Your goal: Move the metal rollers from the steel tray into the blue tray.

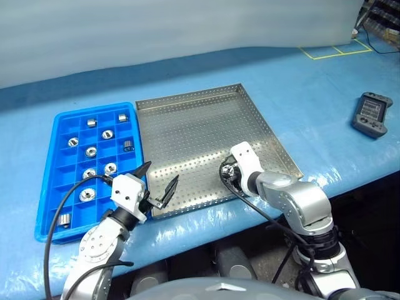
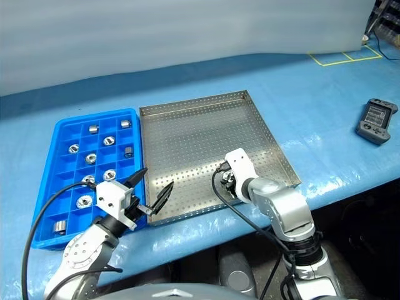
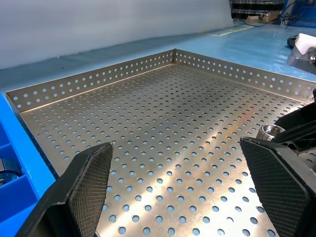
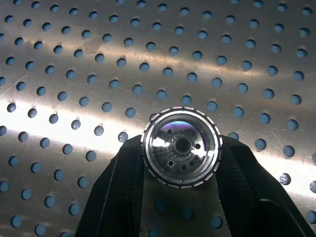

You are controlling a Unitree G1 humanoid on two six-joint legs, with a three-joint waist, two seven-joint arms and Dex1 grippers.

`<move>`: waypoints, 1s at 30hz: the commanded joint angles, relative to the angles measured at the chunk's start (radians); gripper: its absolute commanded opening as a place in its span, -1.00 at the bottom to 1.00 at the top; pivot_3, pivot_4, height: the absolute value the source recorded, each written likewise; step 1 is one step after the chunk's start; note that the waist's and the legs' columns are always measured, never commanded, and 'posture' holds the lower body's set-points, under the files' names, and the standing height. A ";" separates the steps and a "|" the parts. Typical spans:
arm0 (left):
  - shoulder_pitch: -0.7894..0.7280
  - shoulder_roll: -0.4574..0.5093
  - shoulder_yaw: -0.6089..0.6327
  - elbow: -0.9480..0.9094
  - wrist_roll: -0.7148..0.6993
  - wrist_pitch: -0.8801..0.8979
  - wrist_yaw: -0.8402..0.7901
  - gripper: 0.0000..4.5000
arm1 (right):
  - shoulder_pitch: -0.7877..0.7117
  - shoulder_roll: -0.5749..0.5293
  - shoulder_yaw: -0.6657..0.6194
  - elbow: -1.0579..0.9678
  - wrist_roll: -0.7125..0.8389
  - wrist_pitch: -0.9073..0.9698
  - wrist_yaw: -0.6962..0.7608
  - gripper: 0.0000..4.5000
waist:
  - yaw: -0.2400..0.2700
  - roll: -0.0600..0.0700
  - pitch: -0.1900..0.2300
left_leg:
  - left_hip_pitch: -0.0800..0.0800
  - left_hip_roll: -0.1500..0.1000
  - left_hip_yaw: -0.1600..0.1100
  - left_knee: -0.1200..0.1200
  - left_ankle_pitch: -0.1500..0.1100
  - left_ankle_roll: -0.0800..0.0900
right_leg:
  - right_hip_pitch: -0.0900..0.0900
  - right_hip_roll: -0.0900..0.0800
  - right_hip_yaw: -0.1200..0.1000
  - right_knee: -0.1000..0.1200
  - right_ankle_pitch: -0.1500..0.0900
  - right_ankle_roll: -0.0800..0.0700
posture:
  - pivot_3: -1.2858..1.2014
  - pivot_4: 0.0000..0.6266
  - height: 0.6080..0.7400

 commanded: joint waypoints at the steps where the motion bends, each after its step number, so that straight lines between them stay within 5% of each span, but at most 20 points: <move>1: 0.017 -0.020 0.014 -0.024 0.014 -0.032 0.035 1.00 | -0.063 0.016 0.020 0.014 0.000 -0.095 0.014 -0.25 | 0.004 0.000 0.000 | 0.000 0.000 0.000 0.000 0.000 0.000 | 0.000 0.000 0.000 0.000 0.000 0.000 | 0.05 -0.52 1.00; 17: 0.286 -0.104 0.143 -0.141 0.138 -0.182 0.199 1.00 | -0.347 0.166 0.229 0.299 -0.035 -0.511 0.182 -0.25 | 0.119 0.000 0.001 | -0.001 0.000 -0.002 -0.002 0.000 0.000 | -0.005 -0.001 -0.003 -0.001 0.000 -0.001 | 0.26 -0.52 1.00; 30: 0.569 -0.211 0.188 -0.181 0.136 -0.384 0.229 1.00 | -0.348 0.303 0.387 0.379 -0.040 -0.622 0.320 -0.25 | 0.212 0.000 0.002 | -0.003 0.000 -0.004 -0.002 0.000 0.000 | -0.006 -0.001 -0.006 -0.001 -0.002 -0.003 | 0.40 -0.52 1.00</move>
